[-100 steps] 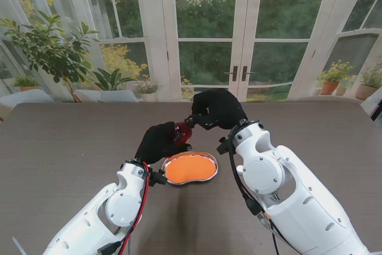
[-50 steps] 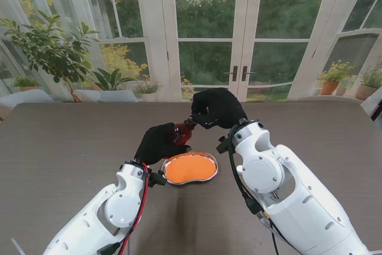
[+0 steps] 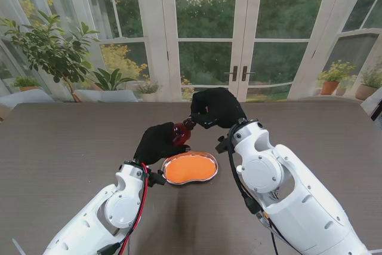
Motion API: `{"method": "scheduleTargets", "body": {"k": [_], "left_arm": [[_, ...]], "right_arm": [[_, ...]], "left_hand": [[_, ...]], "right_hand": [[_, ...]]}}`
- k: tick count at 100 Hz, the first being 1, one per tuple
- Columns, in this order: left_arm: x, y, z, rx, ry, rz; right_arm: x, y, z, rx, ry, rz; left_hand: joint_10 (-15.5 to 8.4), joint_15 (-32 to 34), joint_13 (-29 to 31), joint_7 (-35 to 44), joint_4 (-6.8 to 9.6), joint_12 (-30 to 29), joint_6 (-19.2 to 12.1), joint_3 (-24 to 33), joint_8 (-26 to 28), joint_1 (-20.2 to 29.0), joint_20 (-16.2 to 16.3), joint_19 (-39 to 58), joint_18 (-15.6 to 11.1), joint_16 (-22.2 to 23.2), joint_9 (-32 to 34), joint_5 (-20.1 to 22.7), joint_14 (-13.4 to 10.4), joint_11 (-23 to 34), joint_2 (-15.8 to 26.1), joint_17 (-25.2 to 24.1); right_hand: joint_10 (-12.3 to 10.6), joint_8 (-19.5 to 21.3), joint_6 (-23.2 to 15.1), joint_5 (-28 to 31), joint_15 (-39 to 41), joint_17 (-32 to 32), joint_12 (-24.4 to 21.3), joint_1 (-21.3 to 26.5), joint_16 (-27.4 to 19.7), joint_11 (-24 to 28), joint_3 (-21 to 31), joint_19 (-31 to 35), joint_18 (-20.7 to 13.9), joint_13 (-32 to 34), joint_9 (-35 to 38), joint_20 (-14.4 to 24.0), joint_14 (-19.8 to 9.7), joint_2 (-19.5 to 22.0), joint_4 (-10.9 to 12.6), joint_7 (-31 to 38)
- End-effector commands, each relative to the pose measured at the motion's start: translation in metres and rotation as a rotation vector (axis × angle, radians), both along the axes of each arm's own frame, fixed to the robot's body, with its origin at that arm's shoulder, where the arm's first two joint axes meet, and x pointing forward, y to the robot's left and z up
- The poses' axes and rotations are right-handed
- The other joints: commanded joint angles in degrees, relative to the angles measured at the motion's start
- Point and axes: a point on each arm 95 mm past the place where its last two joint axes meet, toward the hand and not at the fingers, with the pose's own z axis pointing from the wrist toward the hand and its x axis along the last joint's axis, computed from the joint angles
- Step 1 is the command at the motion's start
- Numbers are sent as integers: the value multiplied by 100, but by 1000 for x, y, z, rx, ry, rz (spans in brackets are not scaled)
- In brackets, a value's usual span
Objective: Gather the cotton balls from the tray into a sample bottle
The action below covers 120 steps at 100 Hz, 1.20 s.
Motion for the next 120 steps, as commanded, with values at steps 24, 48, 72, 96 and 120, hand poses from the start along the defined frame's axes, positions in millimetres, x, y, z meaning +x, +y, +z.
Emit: {"method": "scheduleTargets", "body": {"k": [24,48,72,96,120], "left_arm": [[1,-4,0,-21,2,-10],[3,-7,1,-38,-4,-5],[5,-11,0,-52,-6,-10],[5,-14,-1,-71,-1,-11],[4,-14,-1,-103,2,-11]], "right_arm": [[-1,4,-3,10,15,9],[-3,5,-2,16,15,14],[-2,5,-2,22,17,10],[-2,3,0,27,10,3],[-2,0,4,34,4,-4]], "left_hand": [[-917,14,162,1069,64,-75,-1892,2160,128,993,-40,-107,-297,-25,460,1156,-223,-22,980,-59],[-883,18,167,1040,59,-87,-1859,2156,105,983,-44,-95,-287,-25,475,1161,-205,-27,987,-60],[-893,15,160,1017,66,-106,-1855,2165,97,992,-49,-94,-279,-27,474,1186,-201,-40,967,-65],[-883,5,146,996,67,-144,-1833,2201,82,1001,-54,-103,-282,-29,489,1214,-200,-61,947,-85],[-922,-29,96,1032,71,-194,-1802,2291,105,1035,-57,-118,-266,-30,482,1262,-203,-87,889,-112]], "right_hand": [[61,169,262,-27,258,34,75,153,60,142,45,375,159,197,151,103,-143,46,196,123],[59,171,268,-32,254,33,74,150,58,142,46,374,159,197,151,104,-140,53,196,122],[66,175,275,-38,251,29,73,157,57,141,46,373,160,198,149,105,-145,50,198,121],[64,179,282,-40,257,21,72,147,59,142,44,371,162,197,148,107,-137,61,198,121],[67,187,287,-39,258,19,70,155,60,142,44,371,163,197,148,108,-127,61,200,126]]}}
